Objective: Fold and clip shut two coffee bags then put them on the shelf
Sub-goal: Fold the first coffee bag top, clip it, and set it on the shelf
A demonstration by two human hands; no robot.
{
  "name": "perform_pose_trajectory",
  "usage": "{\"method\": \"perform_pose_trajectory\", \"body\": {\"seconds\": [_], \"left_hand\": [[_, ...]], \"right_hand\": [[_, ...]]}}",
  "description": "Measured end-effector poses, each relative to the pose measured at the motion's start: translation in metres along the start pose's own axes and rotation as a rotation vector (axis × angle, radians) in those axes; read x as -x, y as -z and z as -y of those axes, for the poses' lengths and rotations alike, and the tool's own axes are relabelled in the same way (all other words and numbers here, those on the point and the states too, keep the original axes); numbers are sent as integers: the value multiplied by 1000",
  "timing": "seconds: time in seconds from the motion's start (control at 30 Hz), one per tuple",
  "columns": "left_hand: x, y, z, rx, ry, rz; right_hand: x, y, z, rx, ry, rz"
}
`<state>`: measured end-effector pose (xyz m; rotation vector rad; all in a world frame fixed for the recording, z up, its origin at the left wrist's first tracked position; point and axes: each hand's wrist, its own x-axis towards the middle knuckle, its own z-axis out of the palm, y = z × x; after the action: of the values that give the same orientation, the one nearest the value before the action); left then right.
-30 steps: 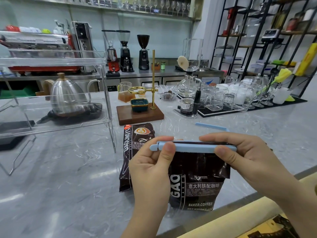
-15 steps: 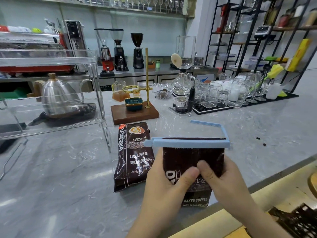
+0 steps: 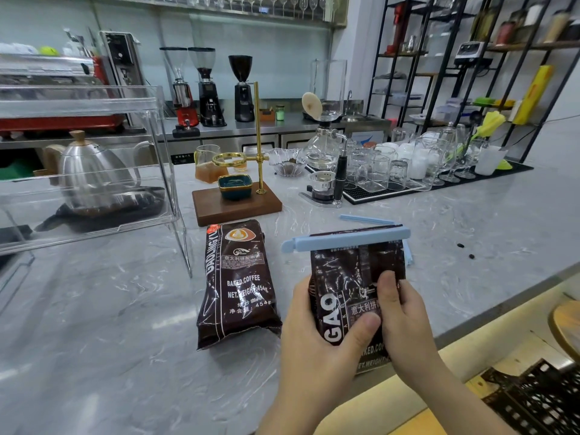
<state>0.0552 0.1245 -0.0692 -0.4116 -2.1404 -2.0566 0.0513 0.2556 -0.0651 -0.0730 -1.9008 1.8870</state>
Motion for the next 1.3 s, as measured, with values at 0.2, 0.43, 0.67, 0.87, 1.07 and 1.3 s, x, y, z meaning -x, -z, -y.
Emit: {"method": "perform_pose_trajectory", "body": {"seconds": [0.2,0.43,0.67,0.87,1.07,1.3], "left_hand": [[-6,-4,7,16,79,13],[-15,-8,6,-18,91,-92],[-15,-10,0,-11,129,-111],[-11,-10,-21,-18,79,-66],[-8,11,-52,37,8,-82],[3,63,-65,45,25,-152]], "right_hand": [[-8,0,1,-6,-29,28],[-1,6,-6,63,-74,229],[3,2,-9,117,0,105],[8,5,7,171,50,66],[14,-8,39,187,121,133],[27,-49,64,191,196,244]]}}
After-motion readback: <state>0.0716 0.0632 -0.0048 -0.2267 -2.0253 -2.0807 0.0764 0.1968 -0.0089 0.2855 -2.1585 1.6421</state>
